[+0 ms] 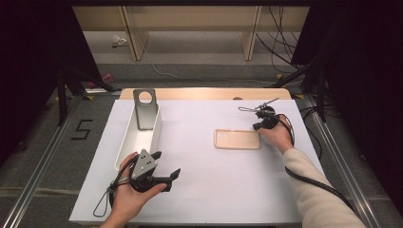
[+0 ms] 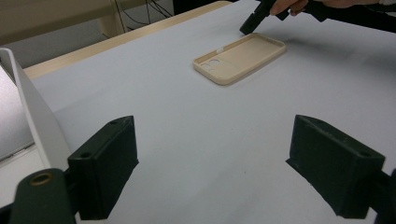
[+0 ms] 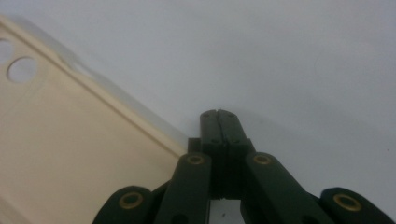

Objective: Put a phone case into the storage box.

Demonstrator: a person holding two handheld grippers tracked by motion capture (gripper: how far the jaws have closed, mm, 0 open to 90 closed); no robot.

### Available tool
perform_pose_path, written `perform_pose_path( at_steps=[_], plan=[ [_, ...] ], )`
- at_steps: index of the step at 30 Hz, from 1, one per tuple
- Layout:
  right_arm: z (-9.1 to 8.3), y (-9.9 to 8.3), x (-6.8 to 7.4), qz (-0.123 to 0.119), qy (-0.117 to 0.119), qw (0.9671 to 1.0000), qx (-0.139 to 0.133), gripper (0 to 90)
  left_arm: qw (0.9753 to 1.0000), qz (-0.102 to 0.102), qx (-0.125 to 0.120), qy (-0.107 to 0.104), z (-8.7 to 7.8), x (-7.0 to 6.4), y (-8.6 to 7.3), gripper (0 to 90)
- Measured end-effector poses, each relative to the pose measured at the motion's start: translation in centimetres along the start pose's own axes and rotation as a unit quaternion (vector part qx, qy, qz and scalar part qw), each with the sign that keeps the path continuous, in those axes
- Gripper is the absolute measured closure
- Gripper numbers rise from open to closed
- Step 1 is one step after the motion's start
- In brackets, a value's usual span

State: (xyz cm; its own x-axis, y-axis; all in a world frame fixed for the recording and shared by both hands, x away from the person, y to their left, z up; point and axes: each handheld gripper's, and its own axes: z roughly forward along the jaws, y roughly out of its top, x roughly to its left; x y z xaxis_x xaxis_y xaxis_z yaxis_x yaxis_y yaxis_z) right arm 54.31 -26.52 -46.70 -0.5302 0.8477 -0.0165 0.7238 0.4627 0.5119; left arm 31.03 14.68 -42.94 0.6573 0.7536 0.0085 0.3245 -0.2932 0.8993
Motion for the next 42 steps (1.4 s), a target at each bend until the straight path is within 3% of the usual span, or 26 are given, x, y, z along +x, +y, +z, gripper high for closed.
perform_pose_path(
  at_steps=[5, 12, 22, 31, 35, 42],
  plan=[
    [-0.7, -0.6, 0.4, -0.021, 0.021, 0.9993, 0.023, 90.0, 1.0, 0.0, 0.0, -0.001, 0.0, 0.0, 0.0, 14.7],
    [-1.9, -1.8, 2.1, -0.063, 0.043, 0.9951, 0.063, 90.0, 1.0, 0.0, 0.002, -0.002, 0.1, -0.1, 0.0, 14.7],
    [-3.4, -3.6, 5.2, -0.117, 0.069, 0.9861, 0.096, 90.0, 1.0, 0.002, 0.004, -0.003, 0.1, -0.1, 0.0, 14.7],
    [-4.4, -4.8, 8.7, -0.165, 0.097, 0.9742, 0.119, 90.0, 1.0, 0.003, 0.005, -0.003, 0.2, -0.1, 0.0, 14.7],
    [-4.6, -5.0, 9.9, -0.18, 0.105, 0.9698, 0.127, 90.0, 1.0, 0.004, 0.006, -0.003, 0.2, -0.1, 0.0, 14.7],
    [-4.7, -5.2, 11.4, -0.191, 0.121, 0.965, 0.132, 90.0, 1.0, 0.004, 0.007, -0.003, 0.2, -0.1, 0.0, 14.7]
  ],
)
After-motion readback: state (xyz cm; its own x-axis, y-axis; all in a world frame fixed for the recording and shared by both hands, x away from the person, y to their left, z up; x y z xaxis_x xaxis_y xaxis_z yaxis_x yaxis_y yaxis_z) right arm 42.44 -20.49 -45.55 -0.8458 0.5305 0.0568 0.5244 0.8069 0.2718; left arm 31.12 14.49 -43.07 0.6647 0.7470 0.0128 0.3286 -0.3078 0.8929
